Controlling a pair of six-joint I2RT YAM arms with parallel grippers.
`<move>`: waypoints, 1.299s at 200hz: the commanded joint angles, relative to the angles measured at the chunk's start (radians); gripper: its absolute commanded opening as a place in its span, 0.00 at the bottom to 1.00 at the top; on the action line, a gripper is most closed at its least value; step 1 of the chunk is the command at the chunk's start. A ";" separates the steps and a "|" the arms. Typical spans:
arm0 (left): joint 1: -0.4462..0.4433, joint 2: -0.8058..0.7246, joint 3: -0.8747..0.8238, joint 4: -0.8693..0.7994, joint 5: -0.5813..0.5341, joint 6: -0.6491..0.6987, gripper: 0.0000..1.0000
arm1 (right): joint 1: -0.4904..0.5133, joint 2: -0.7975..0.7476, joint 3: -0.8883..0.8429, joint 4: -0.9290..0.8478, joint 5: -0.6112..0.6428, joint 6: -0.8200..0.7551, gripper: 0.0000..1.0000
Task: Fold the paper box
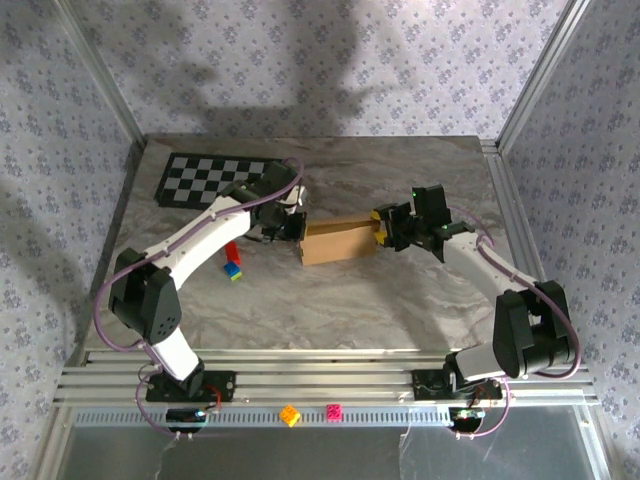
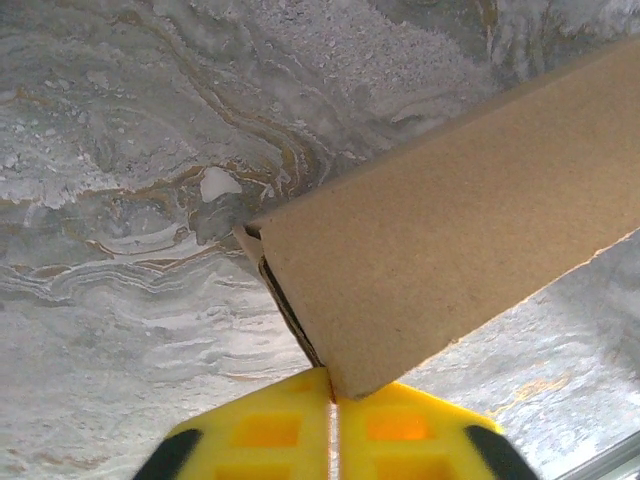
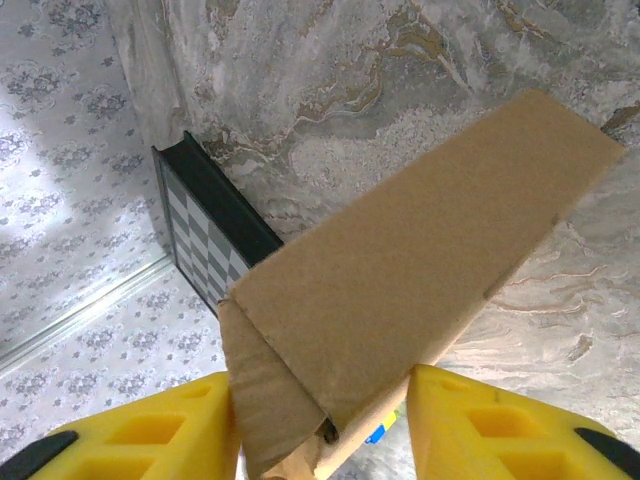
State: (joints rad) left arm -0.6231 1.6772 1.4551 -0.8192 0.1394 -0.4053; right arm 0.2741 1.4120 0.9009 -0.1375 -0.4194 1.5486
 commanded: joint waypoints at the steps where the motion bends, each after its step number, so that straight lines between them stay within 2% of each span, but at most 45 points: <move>1: -0.004 -0.011 0.017 -0.038 -0.008 -0.012 0.29 | -0.004 0.010 -0.020 -0.016 0.005 0.002 0.45; 20: -0.004 -0.049 0.023 -0.038 0.012 -0.039 0.47 | -0.003 0.012 -0.022 -0.022 0.009 -0.003 0.44; 32: -0.003 -0.079 0.025 -0.034 0.037 -0.073 0.54 | -0.005 0.012 -0.025 -0.023 0.009 -0.005 0.43; 51: 0.023 -0.130 0.006 -0.015 0.094 -0.171 0.56 | -0.007 0.012 -0.026 -0.023 0.010 -0.005 0.43; 90: 0.127 -0.198 -0.105 0.122 0.197 -0.509 0.60 | -0.008 0.012 -0.028 -0.029 0.010 -0.009 0.41; 122: 0.130 -0.153 -0.135 0.246 0.252 -0.679 0.54 | -0.007 0.015 -0.024 -0.030 0.011 -0.007 0.41; 162: 0.130 -0.112 -0.212 0.378 0.287 -0.759 0.53 | -0.010 0.018 -0.022 -0.030 0.007 -0.008 0.40; 171: 0.131 -0.104 -0.230 0.404 0.297 -0.771 0.47 | -0.009 0.018 -0.023 -0.030 0.008 -0.008 0.40; 187: 0.128 -0.097 -0.259 0.426 0.308 -0.779 0.27 | -0.009 0.021 -0.023 -0.029 0.008 -0.009 0.39; 225: 0.128 -0.104 -0.333 0.456 0.311 -0.778 0.12 | -0.010 0.021 -0.023 -0.047 0.007 -0.013 0.36; 245: 0.129 -0.112 -0.343 0.460 0.313 -0.773 0.10 | -0.013 0.020 -0.018 -0.069 0.007 -0.034 0.35; 260: 0.129 -0.124 -0.323 0.439 0.307 -0.749 0.17 | -0.018 0.015 -0.004 -0.108 0.009 -0.074 0.35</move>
State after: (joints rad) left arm -0.4904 1.5631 1.1389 -0.3473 0.4446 -1.1580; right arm 0.2630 1.4151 0.8944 -0.1299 -0.4171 1.5303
